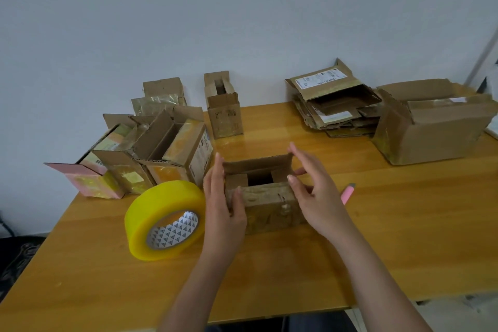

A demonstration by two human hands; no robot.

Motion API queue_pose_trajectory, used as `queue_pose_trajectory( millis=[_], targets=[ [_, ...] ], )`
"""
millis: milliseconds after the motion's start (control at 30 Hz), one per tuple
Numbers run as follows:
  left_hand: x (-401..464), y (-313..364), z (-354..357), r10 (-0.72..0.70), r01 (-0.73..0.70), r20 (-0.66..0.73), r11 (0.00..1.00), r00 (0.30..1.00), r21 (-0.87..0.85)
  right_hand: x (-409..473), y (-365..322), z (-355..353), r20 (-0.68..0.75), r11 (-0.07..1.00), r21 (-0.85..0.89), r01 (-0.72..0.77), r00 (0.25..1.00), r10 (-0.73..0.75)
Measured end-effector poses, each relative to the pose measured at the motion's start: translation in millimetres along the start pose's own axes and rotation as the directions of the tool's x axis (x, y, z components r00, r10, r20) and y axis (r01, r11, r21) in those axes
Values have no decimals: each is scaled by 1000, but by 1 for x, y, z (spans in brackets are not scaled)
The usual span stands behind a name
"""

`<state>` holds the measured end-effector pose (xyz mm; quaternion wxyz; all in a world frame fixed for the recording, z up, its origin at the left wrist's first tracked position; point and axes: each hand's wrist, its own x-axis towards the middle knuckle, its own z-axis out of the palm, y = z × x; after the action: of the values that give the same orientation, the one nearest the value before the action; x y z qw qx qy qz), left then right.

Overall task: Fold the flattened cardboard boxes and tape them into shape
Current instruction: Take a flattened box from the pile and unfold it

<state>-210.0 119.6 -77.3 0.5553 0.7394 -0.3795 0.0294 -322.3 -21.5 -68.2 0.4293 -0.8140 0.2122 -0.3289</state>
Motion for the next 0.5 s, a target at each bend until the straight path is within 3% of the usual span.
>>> queue_pose_trajectory(
  millis=[367, 500],
  targets=[
    [-11, -15, 3, 21, -20, -6, 994, 1000, 109, -9, 9, 2, -127, 997, -18, 72, 989, -73],
    [-15, -19, 3, 19, -19, -8, 997, 1000, 72, -7, 3, 3, -160, 999, -17, 38, 986, -40]
  ],
)
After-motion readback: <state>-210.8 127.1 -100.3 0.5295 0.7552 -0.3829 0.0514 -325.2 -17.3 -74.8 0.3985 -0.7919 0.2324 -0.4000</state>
